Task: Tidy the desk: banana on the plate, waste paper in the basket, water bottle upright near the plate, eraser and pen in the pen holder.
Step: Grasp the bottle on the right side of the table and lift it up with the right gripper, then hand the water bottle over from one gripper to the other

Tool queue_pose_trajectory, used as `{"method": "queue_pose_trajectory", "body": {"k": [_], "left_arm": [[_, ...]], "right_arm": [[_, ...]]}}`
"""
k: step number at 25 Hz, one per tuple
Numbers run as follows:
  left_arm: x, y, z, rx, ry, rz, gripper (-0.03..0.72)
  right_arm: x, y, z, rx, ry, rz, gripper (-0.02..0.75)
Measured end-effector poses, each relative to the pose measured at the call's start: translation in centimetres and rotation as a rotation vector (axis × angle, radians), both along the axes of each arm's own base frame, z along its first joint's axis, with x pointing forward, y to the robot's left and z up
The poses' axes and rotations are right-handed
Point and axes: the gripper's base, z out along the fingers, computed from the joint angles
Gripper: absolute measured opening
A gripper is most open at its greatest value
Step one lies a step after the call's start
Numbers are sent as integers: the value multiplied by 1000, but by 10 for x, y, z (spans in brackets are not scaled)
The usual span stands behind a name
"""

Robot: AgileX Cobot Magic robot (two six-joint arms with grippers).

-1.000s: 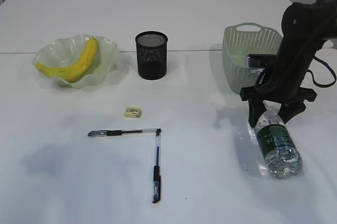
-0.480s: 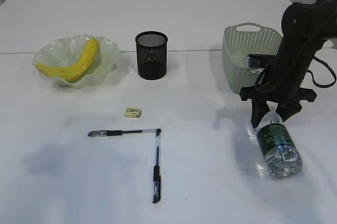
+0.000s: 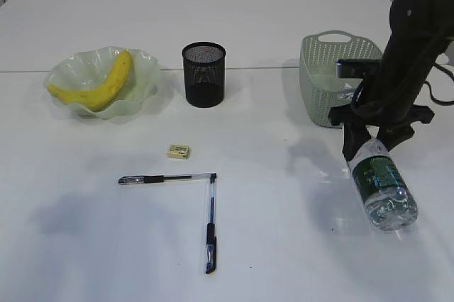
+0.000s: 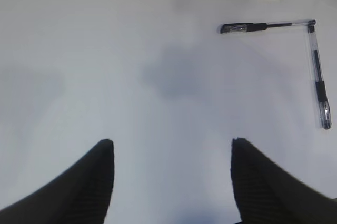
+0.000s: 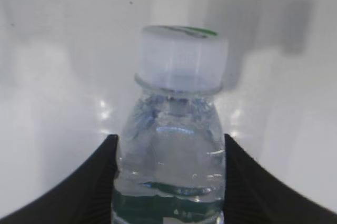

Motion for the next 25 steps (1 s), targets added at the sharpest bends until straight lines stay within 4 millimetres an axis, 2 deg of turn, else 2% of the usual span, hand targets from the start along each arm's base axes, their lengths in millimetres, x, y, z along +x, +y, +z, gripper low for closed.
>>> {"method": "queue_pose_trajectory", "body": {"k": [7, 14, 16, 19, 25], "left_arm": [[0, 0, 0, -1, 0, 0, 497], [0, -2, 1, -23, -3, 3, 497], [0, -2, 1, -25, -4, 3, 497], [0, -2, 1, -26, -4, 3, 497], [0, -2, 1, -26, -4, 3, 497]], "right_arm": [[-11, -1, 62, 17, -151, 11, 375], [-37, -4, 129, 37, -306, 13, 375], [-49, -6, 147, 42, -348, 14, 375], [-72, -8, 162, 45, -381, 14, 375], [-133, -16, 172, 50, -436, 11, 375]]}}
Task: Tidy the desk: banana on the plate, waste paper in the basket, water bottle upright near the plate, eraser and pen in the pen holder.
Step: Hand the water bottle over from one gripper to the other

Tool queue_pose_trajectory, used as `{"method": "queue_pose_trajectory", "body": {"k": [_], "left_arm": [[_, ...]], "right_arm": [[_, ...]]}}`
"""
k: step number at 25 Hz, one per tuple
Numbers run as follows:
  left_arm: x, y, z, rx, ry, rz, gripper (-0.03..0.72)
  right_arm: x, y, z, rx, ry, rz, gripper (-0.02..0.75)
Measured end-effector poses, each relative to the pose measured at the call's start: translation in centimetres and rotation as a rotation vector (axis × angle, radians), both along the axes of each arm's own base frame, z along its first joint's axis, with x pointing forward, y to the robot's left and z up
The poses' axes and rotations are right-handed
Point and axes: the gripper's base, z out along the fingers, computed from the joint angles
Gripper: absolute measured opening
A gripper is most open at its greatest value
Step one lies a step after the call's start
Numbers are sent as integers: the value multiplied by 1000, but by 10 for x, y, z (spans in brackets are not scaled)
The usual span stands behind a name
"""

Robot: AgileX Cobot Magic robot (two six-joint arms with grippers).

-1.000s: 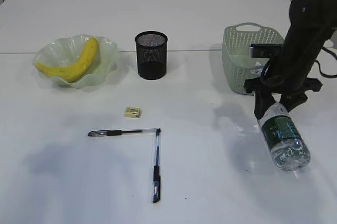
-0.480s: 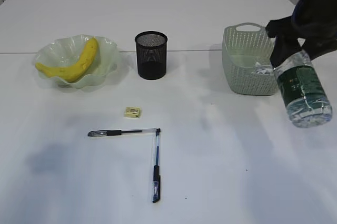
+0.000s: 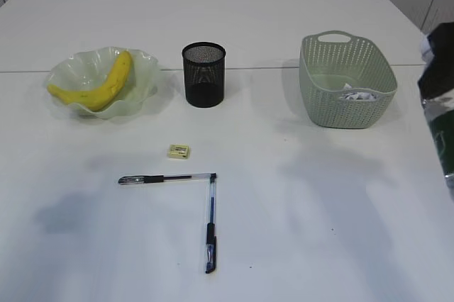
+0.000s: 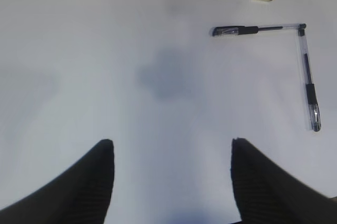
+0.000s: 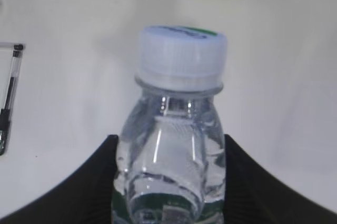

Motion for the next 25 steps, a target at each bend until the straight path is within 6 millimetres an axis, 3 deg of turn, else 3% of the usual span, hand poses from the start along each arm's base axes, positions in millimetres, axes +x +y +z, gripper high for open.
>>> {"method": "queue_pose_trajectory", "body": {"k": [5, 8, 17, 25], "left_arm": [[-1, 0, 0, -3, 6, -3, 497], [-2, -1, -1, -10, 21, -11, 497], [-3, -20, -1, -17, 22, -109, 496], [-1, -22, 1, -40, 0, -106, 496]], "right_arm": [[-44, -5, 12, 13, -106, -5, 375], [-56, -7, 21, 20, -186, -5, 375], [-45, -7, 41, 18, -475, 10, 375], [-34, -8, 58, -54, -713, 78, 375]]}}
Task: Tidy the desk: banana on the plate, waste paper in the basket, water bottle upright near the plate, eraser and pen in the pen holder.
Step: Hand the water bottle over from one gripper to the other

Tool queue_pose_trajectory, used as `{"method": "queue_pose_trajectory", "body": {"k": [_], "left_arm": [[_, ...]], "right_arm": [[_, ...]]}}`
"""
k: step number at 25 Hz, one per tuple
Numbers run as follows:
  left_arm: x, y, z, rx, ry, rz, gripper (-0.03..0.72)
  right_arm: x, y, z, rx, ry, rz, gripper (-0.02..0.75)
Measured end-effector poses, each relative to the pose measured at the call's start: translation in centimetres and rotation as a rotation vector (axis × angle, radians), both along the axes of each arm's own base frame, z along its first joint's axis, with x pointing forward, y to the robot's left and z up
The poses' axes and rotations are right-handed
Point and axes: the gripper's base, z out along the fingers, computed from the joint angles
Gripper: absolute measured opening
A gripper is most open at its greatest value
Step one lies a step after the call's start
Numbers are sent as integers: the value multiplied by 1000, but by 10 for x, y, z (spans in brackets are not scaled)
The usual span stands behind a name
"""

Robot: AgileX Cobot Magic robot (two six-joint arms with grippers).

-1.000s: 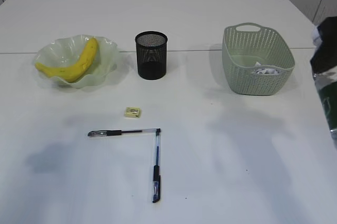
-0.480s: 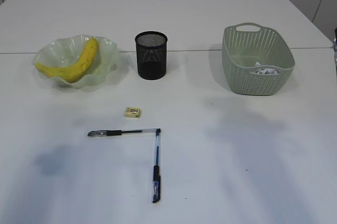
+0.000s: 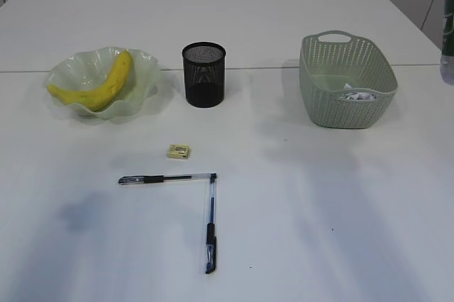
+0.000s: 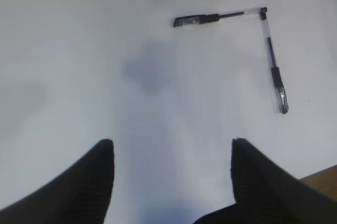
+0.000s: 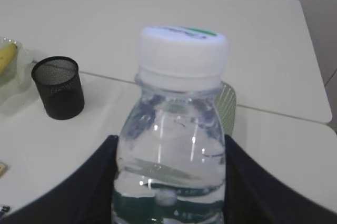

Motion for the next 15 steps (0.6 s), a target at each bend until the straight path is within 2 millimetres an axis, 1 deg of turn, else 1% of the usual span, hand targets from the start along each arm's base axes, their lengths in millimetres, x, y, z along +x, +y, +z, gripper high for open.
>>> {"method": "queue_pose_trajectory", "body": {"k": [6, 15], "left_arm": [[1, -1, 1, -13, -17, 9, 497], [3, 0, 2, -11, -29, 15, 496]], "right_arm": [[4, -1, 9, -15, -112, 0, 375], [5, -1, 12, -9, -144, -3, 375]]}}
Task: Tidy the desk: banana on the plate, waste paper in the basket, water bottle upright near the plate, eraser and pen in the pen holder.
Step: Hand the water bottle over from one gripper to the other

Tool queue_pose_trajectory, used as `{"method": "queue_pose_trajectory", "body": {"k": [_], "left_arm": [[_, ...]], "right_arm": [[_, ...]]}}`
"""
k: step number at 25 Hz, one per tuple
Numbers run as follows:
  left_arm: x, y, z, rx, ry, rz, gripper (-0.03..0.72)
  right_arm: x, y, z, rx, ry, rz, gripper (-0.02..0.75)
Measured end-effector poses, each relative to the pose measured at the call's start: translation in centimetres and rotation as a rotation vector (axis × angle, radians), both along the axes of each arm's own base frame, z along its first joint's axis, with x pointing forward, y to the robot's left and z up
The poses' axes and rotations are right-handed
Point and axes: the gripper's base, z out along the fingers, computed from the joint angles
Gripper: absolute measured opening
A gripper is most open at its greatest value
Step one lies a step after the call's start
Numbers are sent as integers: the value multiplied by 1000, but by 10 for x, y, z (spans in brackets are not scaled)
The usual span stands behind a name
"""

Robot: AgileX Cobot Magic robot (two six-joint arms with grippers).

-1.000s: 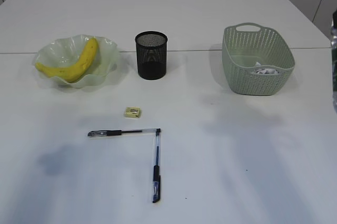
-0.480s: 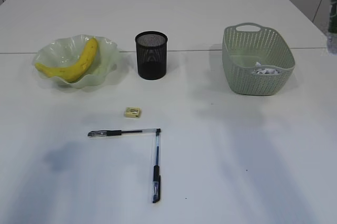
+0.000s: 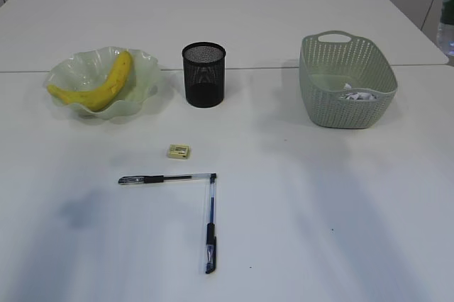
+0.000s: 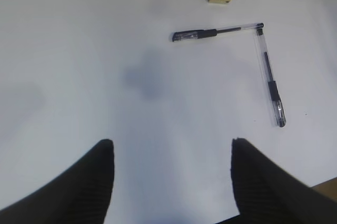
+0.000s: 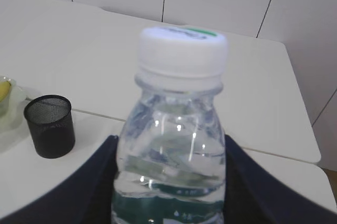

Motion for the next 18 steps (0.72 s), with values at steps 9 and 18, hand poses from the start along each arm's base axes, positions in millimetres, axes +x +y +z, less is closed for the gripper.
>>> {"method": "queue_pose_trajectory", "body": {"k": [9, 18], "left_arm": [[1, 0, 1, 3, -15, 1, 496], [10, 4, 6, 58, -149, -6, 496]], "right_arm": [[21, 3, -15, 24, 30, -6, 374], [18, 33, -15, -80, -12, 138, 374]]}}
